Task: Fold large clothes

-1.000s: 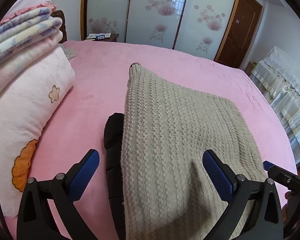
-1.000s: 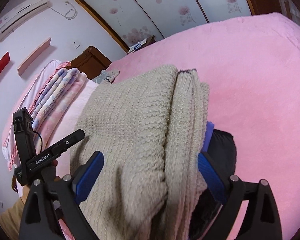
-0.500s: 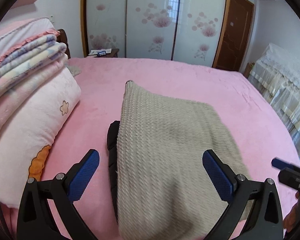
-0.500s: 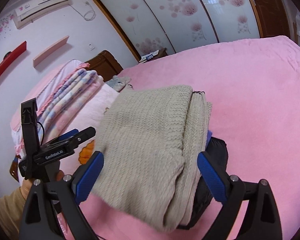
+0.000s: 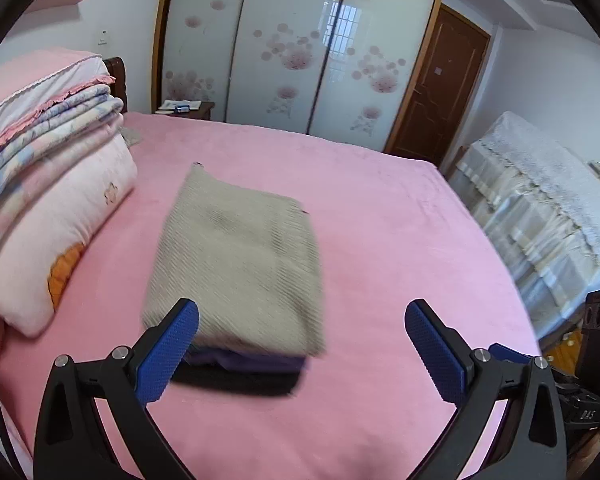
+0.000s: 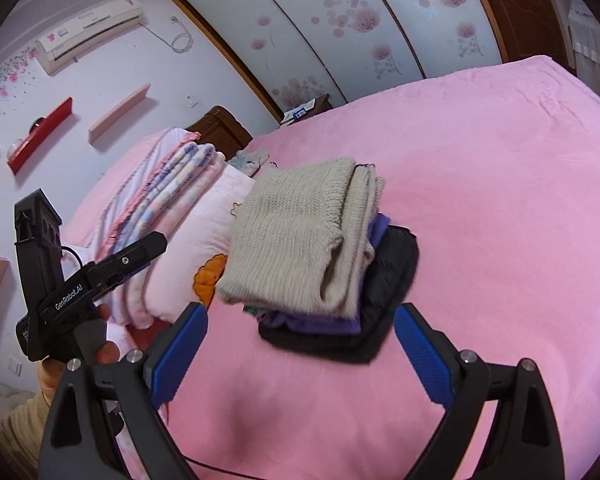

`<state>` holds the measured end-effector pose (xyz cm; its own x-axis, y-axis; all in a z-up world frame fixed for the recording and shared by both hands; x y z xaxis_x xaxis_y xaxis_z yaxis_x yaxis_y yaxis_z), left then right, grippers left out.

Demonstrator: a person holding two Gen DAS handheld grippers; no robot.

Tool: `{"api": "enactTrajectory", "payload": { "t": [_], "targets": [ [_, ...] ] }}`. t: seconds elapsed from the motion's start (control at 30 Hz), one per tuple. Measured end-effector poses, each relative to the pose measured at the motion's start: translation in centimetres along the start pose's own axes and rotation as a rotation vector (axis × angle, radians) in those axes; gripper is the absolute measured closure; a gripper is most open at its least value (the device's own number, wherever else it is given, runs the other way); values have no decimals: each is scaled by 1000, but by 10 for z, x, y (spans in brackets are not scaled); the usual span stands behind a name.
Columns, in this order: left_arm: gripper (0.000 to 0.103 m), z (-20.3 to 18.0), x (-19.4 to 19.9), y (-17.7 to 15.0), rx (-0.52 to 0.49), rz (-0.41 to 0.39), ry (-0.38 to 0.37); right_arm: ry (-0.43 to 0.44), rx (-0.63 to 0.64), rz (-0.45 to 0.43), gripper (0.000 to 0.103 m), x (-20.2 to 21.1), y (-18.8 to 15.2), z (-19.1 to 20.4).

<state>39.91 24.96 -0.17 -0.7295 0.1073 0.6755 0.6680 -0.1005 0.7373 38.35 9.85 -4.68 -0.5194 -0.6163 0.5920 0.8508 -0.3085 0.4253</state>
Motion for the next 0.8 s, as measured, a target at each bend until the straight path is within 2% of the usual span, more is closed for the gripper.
{"api": "enactTrajectory", "payload": {
  "t": [0.23,0.43,0.67,0.8],
  "targets": [
    [0,-102,69,-25,22,6,-17,11,-26,27,8,114,-25,-21],
    [0,-189,113,-69,54,48,-27,10,8,42,8,203,-59,-38],
    [0,-268,149,-126,87,79,-16,-46,44,43,8,266,-101,-79],
    [0,-300,159,-160,103,115,-12,-132,103,6,8,287,-125,-105]
  ]
}}
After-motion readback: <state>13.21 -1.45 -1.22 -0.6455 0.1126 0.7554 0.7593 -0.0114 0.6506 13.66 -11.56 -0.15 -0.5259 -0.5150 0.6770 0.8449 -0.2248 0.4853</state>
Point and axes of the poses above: each gripper's, at about its wrist camera, not at the fingertips, and x roughly against the way its jaws point, z to its left, y to its top, the point moved 7 cm from there along -x, roughly the way its jaws point, and after that the axes turned 15 degrees about -x, right-handed, at the moved point
